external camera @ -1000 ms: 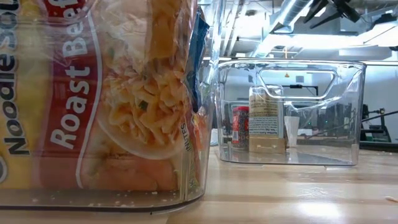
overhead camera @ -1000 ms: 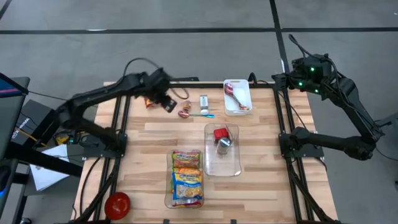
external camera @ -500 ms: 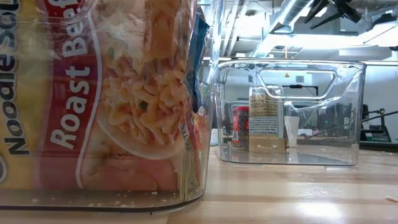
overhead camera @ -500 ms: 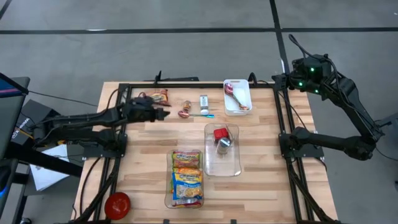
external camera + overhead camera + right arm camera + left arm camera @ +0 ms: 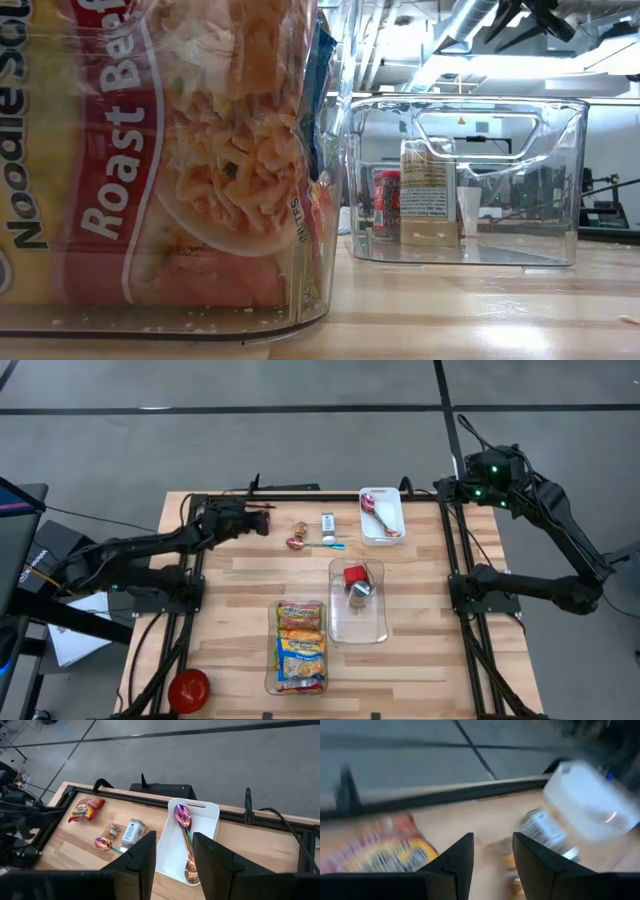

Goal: Pick & Place Food Item
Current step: Put the red noodle pack into the left transparent bin

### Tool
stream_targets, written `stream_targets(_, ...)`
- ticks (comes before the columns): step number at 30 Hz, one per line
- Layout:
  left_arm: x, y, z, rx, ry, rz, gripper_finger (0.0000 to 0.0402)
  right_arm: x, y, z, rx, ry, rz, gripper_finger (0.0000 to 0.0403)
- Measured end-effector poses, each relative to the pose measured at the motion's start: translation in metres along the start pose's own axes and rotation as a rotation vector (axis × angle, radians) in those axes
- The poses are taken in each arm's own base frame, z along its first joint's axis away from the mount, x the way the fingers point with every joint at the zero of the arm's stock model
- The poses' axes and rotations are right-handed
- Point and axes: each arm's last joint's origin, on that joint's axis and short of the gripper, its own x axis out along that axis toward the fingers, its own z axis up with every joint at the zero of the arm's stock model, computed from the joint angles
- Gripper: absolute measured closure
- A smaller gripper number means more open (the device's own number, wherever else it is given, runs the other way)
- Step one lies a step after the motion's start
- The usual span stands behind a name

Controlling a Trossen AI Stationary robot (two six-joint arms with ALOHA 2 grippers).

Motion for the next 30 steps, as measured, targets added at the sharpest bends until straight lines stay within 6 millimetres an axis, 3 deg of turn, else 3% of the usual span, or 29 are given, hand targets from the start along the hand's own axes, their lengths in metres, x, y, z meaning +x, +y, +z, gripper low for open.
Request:
stream_targets(6,0.014,-0.002,-0.006,0.594,0.02,0.002,0.0271,0.004,0.001,0.001,-0.001,0.016,0.0,0.028)
stream_targets(10,0.02,-0.001,-0.014,0.832,0.078,-0.016,0.0271,0.005,0.001,0.001,0.008,0.022,0.007,0.028)
stream_targets(20,0.041,0.009,-0.04,1.188,0.259,-0.009,0.0241,0.005,0.001,0.0,0.009,0.023,0.007,0.028)
stream_targets(30,0.056,0.016,-0.051,1.29,0.3,0.064,0.0202,0.005,0.001,0.0,0.016,0.032,0.002,0.0281)
